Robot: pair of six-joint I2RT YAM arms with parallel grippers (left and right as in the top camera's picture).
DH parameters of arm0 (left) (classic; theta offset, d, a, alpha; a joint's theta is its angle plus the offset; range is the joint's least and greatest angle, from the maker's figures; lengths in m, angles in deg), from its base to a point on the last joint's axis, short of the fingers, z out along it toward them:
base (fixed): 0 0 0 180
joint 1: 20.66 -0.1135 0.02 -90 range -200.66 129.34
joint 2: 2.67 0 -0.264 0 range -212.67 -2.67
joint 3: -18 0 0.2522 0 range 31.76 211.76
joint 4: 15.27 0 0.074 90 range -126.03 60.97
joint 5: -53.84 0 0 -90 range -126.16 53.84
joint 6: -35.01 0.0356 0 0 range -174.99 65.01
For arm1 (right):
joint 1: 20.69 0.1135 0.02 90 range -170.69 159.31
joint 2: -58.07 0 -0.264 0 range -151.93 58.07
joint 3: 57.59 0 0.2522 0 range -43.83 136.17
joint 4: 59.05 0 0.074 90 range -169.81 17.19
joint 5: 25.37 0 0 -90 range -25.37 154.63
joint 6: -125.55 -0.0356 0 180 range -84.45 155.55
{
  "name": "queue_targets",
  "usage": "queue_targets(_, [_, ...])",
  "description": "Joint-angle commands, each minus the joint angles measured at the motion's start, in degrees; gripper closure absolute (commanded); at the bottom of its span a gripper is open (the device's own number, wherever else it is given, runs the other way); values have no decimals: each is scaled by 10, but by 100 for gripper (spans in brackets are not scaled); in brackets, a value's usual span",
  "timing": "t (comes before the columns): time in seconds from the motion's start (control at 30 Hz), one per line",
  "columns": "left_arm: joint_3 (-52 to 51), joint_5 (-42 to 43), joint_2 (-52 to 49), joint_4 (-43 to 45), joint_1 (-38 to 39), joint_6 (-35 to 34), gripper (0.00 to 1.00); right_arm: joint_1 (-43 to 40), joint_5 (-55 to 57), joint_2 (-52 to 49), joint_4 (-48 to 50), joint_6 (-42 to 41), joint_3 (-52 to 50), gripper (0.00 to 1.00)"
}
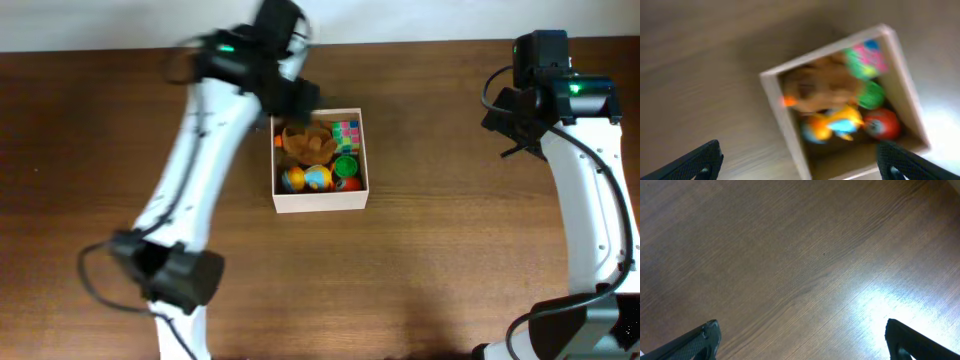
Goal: Pack container
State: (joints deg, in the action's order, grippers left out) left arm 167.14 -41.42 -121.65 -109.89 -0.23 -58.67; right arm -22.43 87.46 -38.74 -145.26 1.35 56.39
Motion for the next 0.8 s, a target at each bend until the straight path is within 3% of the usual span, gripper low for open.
queue_targets(0.0, [5, -61, 14, -11, -53, -62, 1, -2, 1, -4, 0, 3, 1, 1])
queue_targets(0.3, [-4, -34, 12, -25, -150, -74, 1, -2, 1, -4, 0, 3, 1, 1])
queue_targets(0.77, [-4, -34, 12, -38, -157, -74, 1, -2, 1, -4, 0, 3, 1, 1])
